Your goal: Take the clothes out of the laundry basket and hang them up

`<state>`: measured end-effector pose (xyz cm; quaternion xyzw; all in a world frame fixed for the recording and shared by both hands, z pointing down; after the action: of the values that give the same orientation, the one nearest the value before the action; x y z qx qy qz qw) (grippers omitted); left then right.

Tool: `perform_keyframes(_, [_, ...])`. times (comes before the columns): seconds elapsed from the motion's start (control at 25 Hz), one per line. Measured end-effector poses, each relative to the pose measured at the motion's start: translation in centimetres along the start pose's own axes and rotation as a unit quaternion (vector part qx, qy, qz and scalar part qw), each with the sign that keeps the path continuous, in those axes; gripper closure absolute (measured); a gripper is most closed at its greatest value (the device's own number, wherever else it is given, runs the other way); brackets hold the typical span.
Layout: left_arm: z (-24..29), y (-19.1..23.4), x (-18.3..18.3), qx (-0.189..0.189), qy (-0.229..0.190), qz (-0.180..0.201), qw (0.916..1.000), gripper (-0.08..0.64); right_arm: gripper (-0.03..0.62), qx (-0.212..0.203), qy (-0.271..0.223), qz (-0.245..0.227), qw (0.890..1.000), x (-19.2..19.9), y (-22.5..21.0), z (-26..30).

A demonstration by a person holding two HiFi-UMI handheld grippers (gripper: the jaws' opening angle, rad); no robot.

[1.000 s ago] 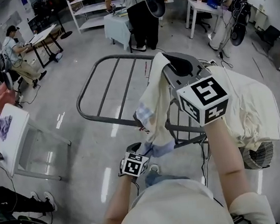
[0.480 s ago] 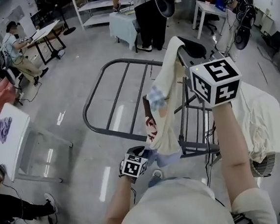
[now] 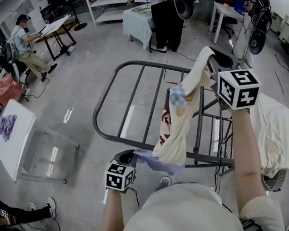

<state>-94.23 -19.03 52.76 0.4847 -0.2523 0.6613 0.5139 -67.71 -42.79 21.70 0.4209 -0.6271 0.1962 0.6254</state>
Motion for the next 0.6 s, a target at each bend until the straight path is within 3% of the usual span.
perform_keyframes(0.16, [-3.8,2.8,-3.0,-0.068,-0.030,0.014,0.9971,0.543,0.571,0.021,0.016,0.010,1.000,1.8,-1.8,-0.4])
perform_keyframes(0.32, [-7.4,6.1,-6.6,-0.135,-0.063,0.035,0.9882,0.543,0.571,0.033,0.029,0.017,0.999,3.3,-2.7,-0.8])
perform_keyframes(0.6, [-7.7,11.2,-13.6,-0.191,-0.099,0.104,0.9710,0.543,0.571,0.044,0.053,0.018,0.997,5.1,-3.6,-1.0])
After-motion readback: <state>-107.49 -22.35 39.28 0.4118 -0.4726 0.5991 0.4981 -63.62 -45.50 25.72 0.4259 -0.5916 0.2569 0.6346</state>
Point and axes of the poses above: the fingertips, and each gripper's own axes: z forward along the fingers, y to its left, x out of its underside, the point moved 7 cm from there along -z, backward along the fingers, and after that the axes turned 11 degrees about -y, right-handed, at the moved point
